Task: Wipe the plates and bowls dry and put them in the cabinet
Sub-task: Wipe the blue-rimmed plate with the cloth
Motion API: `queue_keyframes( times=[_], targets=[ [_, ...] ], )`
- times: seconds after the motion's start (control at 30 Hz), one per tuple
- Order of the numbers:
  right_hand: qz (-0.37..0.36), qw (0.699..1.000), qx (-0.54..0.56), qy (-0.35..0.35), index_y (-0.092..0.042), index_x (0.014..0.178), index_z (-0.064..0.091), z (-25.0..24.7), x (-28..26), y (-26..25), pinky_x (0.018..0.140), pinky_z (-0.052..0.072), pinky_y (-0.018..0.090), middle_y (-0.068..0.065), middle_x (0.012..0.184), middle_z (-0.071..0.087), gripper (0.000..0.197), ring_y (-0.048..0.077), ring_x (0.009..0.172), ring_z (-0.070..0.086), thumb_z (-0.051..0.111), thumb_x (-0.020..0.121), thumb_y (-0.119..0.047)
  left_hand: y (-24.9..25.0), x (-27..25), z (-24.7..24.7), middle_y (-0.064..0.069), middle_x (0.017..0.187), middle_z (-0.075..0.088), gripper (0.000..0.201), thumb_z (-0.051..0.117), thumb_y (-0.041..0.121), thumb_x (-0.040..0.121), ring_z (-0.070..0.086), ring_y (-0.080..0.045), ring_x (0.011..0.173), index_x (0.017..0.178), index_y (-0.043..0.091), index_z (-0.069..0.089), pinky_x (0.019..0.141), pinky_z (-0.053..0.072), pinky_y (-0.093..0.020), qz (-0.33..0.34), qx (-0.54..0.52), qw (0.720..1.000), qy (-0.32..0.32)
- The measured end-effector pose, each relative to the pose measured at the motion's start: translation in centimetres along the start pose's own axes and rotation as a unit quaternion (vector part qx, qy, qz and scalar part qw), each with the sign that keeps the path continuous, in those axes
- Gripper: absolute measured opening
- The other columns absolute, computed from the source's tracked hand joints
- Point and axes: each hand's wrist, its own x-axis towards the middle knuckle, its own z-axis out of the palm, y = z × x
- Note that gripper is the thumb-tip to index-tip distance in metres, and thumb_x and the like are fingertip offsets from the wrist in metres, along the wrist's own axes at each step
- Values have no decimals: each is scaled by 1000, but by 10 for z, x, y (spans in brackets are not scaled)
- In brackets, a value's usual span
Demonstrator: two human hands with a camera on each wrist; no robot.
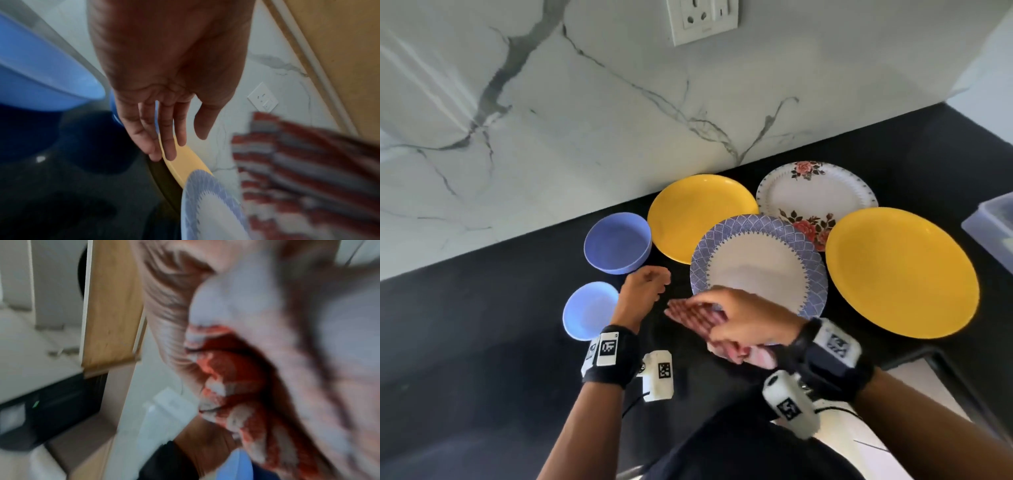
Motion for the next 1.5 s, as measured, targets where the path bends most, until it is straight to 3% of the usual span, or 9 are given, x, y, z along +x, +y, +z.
queue_keyframes(
  times=[0.13, 0.37, 0.53, 0.6, 0.83, 1.07, 1.17, 1.37, 1.5],
  targets=[
    [40, 987, 145, 65, -31, 146, 46, -31, -37, 25, 64, 55, 18, -4, 119, 66, 69, 10, 83, 74, 57, 90, 9, 1, 11, 25, -7, 97, 68, 16, 63, 16, 104, 57, -18, 84, 116, 8, 69, 71, 47, -22, -40, -37, 994, -94],
    [80, 890, 406, 193, -10, 137, 58, -41, -79, 83, 94, 51, 44, 16, 114, 74, 55, 31, 104, 71, 50, 88, 15, 7, 12, 50, -13, 109, 77, 22, 60, 17, 104, 69, -20, 86, 125, 11, 67, 78, 58, -28, -87, -96, 983, -130],
    [27, 814, 550, 188, -6, 129, 62, -33, -87, 95, 81, 63, 41, 26, 121, 69, 79, 42, 107, 70, 97, 60, -22, 3, 1, 52, -14, 114, 76, 30, 64, 25, 103, 73, -22, 91, 126, 7, 59, 76, 61, -35, -83, -152, 981, -87],
    [26, 833, 517, 195, -5, 125, 66, -27, -87, 98, 82, 62, 43, 27, 121, 68, 94, 45, 109, 68, 103, 44, -34, 3, -8, 50, -13, 112, 74, 31, 64, 31, 104, 72, -21, 93, 122, 7, 57, 77, 62, -37, -56, -169, 980, -84],
    [50, 857, 402, 318, -15, 114, 71, -16, -71, 83, 75, 60, 30, 12, 107, 77, 18, 27, 93, 75, 64, 97, -14, 8, -40, 38, -9, 102, 65, 28, 58, 36, 107, 66, -21, 93, 114, 10, 52, 81, 58, -41, 28, -252, 966, -38],
    [-60, 965, 84, 239, -36, 144, 48, 19, -55, 57, 72, 57, 21, -14, 102, 68, 43, 2, 84, 69, 51, 101, -36, 13, -74, 38, -4, 99, 59, 43, 57, 58, 96, 57, -20, 94, 102, 15, 51, 91, 49, -48, 93, -266, 959, 37],
    [-186, 963, 45, 192, -46, 145, 40, 49, -44, 34, 99, 42, 8, -33, 132, 57, 50, -17, 119, 53, 56, 103, -24, 14, -90, 46, -6, 100, 56, 40, 54, 59, 100, 57, -20, 97, 98, 19, 49, 95, 51, -50, 108, -281, 953, 31],
    [-245, 930, 10, 273, -29, 159, 26, 66, -11, 21, 121, 27, 22, -11, 164, 30, 58, 3, 149, 29, 46, 105, -39, 12, -109, 54, -35, 131, 61, 96, 41, 82, 93, 59, -47, 129, 133, -4, 56, 113, 47, -57, 70, -351, 933, -27],
    [-280, 936, -10, 213, -18, 162, 7, 64, -3, 6, 128, 10, 34, 0, 171, 1, 70, 16, 157, 1, 32, 105, -48, 12, -111, 58, 10, 127, 74, 61, 24, 70, 103, 62, -7, 129, 129, 30, 61, 121, 40, -43, 116, -333, 935, -22]
  ],
)
